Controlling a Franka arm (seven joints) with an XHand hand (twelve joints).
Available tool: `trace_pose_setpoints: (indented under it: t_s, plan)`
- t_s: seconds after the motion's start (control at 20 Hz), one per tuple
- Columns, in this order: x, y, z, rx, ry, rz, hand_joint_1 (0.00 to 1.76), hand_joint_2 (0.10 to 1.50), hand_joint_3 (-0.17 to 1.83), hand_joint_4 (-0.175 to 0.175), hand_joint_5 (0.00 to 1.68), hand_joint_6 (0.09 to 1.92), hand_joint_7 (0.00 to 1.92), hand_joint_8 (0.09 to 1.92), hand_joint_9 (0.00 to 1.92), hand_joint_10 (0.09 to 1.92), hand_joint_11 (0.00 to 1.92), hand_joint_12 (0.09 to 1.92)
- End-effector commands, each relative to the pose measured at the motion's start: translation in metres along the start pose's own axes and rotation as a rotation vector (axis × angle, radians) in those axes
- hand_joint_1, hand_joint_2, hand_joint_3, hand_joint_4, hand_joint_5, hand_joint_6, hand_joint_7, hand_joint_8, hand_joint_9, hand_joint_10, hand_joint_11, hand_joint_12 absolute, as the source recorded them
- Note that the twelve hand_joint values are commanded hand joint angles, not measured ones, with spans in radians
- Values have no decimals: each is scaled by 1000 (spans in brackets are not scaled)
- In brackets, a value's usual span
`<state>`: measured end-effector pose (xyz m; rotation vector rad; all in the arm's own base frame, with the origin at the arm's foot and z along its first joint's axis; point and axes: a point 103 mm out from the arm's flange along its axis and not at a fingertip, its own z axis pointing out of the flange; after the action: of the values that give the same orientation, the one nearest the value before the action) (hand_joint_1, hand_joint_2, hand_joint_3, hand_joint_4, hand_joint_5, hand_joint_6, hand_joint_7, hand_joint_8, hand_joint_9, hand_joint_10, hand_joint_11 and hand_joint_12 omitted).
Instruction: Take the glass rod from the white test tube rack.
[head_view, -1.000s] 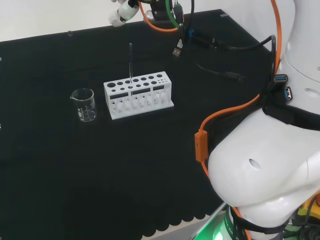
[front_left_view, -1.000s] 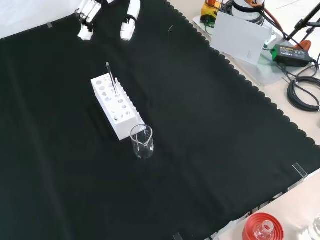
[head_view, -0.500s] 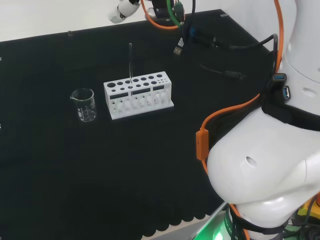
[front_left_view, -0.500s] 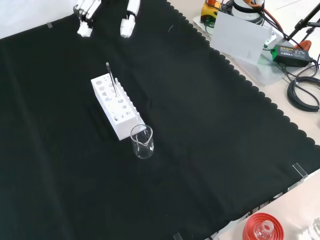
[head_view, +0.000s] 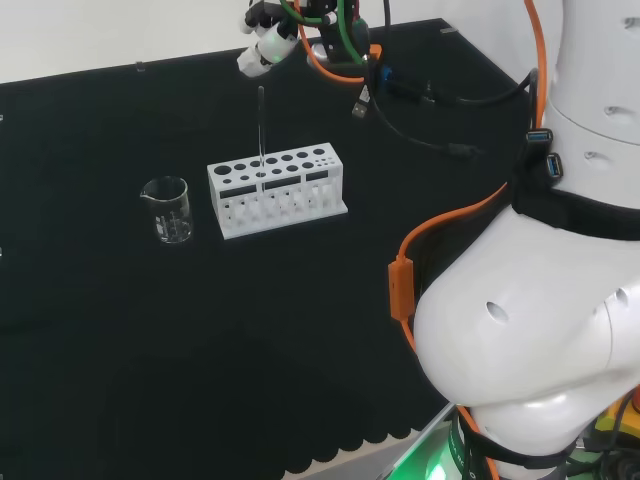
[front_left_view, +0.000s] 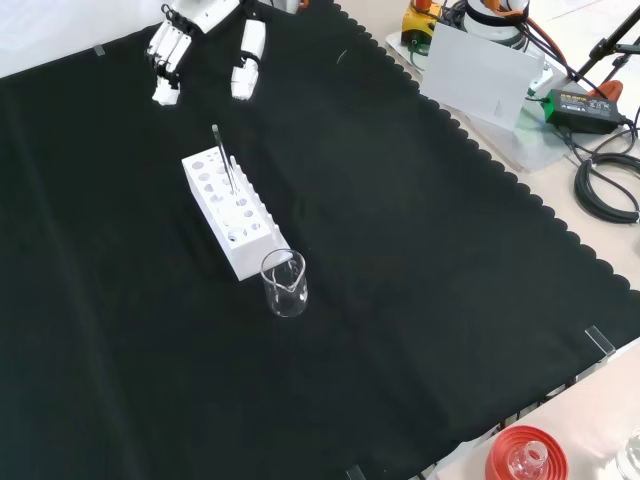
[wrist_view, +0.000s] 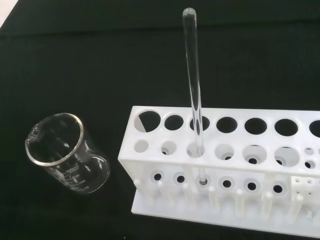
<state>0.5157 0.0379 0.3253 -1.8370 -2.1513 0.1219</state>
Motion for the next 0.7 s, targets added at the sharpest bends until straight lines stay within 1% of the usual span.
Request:
trace_pose_setpoints:
  t_s: [0.05,0.45,0.6,0.7]
  plan:
    - [-3,3,11,15,10,-3,698,975,-175,-54,370,87,207,905,322,975,214,1457]
    - [-6,5,31,47,29,-8,695,973,-175,-60,391,100,219,911,339,980,221,1459]
    - [-5,6,35,53,30,-9,694,972,-175,-61,398,105,227,914,350,981,230,1458]
    - [-5,7,36,58,43,-11,694,972,-175,-63,403,109,233,916,358,981,239,1458]
